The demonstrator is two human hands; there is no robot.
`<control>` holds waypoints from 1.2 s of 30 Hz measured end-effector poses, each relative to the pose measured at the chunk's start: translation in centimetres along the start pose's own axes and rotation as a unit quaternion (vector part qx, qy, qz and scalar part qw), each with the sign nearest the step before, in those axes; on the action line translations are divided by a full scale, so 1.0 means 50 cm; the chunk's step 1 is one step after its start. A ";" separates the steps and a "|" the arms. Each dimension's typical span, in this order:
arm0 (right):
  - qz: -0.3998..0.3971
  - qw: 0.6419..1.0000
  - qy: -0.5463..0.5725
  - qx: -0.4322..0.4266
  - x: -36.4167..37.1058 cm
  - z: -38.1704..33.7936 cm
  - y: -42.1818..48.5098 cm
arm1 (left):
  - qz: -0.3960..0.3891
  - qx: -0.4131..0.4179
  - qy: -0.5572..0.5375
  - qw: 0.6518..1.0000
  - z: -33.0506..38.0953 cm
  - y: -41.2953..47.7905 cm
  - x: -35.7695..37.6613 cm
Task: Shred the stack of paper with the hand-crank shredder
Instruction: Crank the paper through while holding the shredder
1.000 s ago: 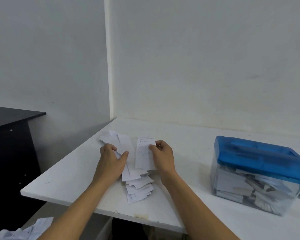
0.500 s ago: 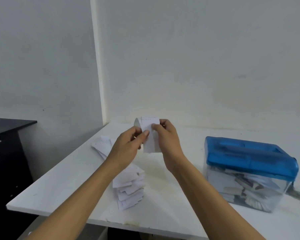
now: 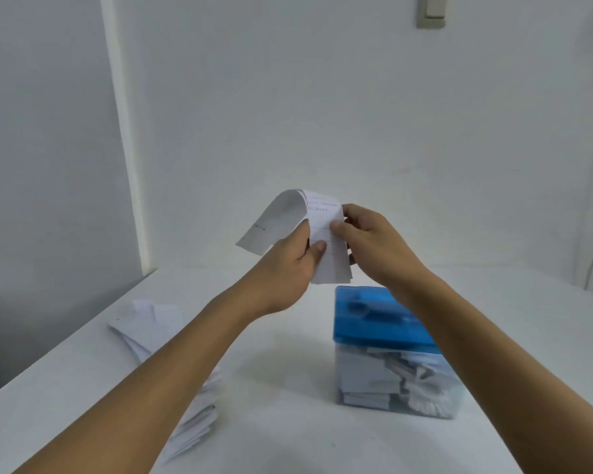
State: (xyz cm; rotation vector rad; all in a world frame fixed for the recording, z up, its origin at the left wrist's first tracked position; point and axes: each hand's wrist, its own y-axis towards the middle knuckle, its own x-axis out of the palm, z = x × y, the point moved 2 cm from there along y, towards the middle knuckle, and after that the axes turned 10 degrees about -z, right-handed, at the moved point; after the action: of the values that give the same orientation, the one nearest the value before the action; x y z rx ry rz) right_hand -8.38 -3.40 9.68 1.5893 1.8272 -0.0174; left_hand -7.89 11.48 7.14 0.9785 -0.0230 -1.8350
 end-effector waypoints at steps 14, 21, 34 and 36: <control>-0.002 0.996 -0.087 0.018 -0.128 0.127 -0.059 | -0.056 -0.055 0.026 0.997 0.020 0.097 0.127; 0.017 0.988 -0.149 0.028 -0.124 0.154 -0.071 | -0.064 -0.067 0.078 0.993 -0.002 0.091 0.125; 0.024 0.990 -0.133 0.048 -0.115 0.165 -0.079 | -0.041 -0.085 0.079 0.992 -0.003 0.082 0.118; 0.026 0.990 -0.134 0.046 -0.114 0.165 -0.080 | -0.043 -0.089 0.072 0.993 -0.001 0.080 0.120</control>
State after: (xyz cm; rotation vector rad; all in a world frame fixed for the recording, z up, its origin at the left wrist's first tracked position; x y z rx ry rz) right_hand -7.87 -12.92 4.68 1.6116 1.5956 -0.2807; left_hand -5.77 4.90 5.14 0.9959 0.2695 -1.8056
